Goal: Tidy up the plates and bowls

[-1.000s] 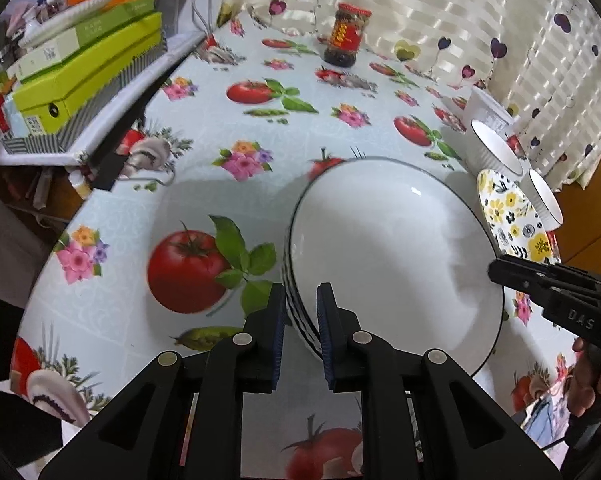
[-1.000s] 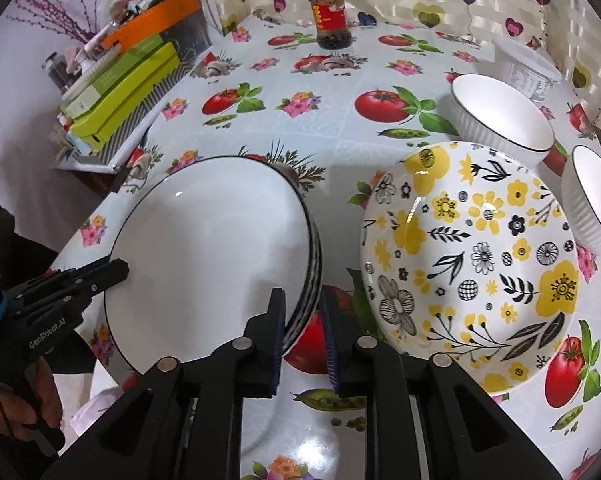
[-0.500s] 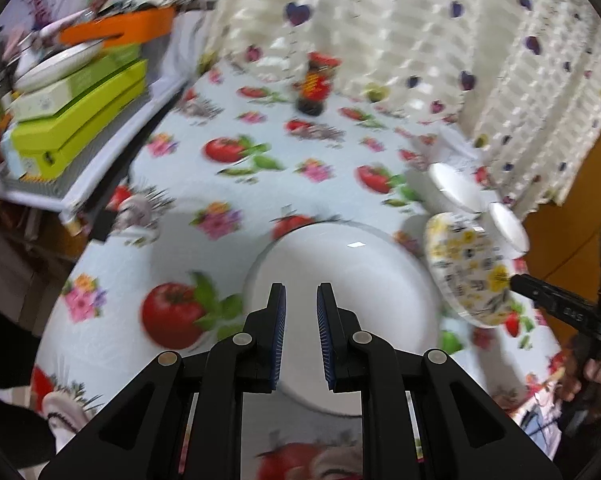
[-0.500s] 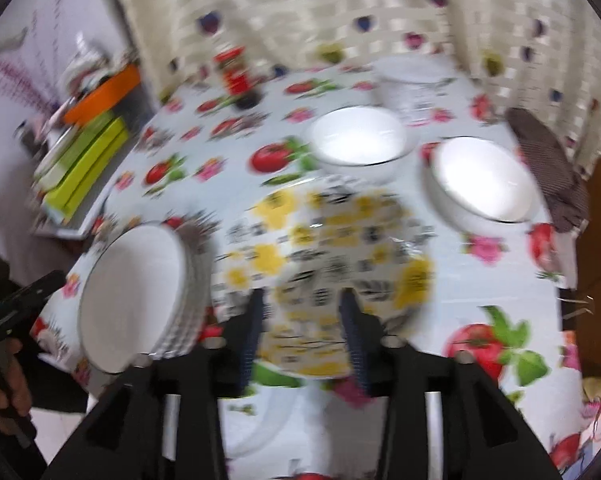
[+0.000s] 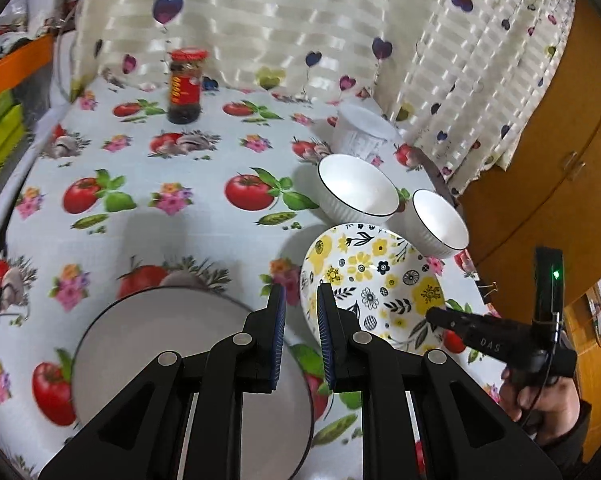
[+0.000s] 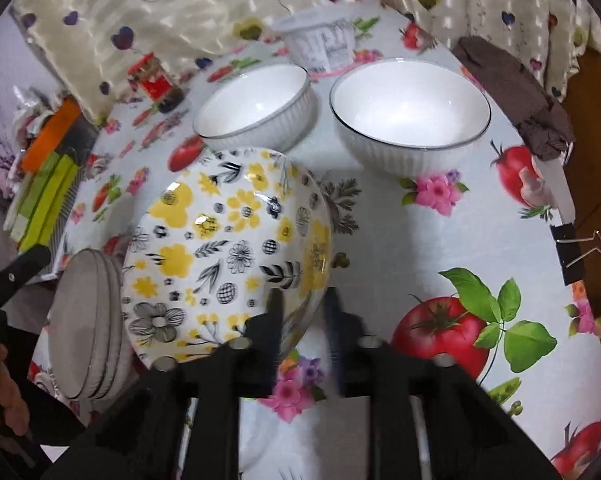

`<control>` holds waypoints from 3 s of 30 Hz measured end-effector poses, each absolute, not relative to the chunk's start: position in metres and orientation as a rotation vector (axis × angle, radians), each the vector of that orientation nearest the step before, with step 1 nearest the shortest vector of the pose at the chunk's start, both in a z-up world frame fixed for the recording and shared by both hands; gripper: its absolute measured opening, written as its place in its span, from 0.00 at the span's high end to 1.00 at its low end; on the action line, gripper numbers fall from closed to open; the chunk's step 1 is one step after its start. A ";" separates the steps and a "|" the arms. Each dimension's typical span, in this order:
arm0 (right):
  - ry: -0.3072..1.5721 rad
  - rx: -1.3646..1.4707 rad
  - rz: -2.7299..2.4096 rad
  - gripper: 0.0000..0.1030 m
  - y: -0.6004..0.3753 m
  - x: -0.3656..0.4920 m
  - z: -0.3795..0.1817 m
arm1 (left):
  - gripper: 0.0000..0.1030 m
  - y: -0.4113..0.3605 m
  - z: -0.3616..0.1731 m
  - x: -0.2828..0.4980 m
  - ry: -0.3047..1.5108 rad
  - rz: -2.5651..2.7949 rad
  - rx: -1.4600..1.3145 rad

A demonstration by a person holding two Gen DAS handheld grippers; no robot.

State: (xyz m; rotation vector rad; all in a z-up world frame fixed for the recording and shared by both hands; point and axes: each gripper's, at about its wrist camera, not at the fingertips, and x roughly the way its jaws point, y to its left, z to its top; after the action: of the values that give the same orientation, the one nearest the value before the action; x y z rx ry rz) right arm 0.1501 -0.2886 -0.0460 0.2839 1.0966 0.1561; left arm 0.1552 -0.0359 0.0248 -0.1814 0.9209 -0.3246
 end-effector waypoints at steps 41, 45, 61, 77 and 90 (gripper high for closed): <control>1.009 0.299 0.278 0.58 -0.292 0.200 0.028 | 0.84 -0.076 0.022 0.265 1.040 -0.445 -0.250; 1.026 0.304 0.267 0.58 -0.286 0.226 0.023 | 0.84 -0.078 0.015 0.280 1.059 -0.453 -0.247; 1.123 0.357 0.163 0.58 -0.284 0.286 -0.017 | 0.84 -0.102 -0.017 0.339 1.131 -0.468 -0.154; 1.155 0.351 0.127 0.67 -0.277 0.308 -0.035 | 0.84 -0.116 -0.038 0.360 1.179 -0.477 -0.118; 1.149 0.289 0.097 0.80 -0.273 0.313 -0.035 | 0.84 -0.120 -0.041 0.358 1.189 -0.458 -0.075</control>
State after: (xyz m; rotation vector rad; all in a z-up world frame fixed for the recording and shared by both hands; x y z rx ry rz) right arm 0.3131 -0.2733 -0.0345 0.2888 1.1492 0.0972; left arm 0.3580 -0.1203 -0.0409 -0.0747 1.1895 -0.4583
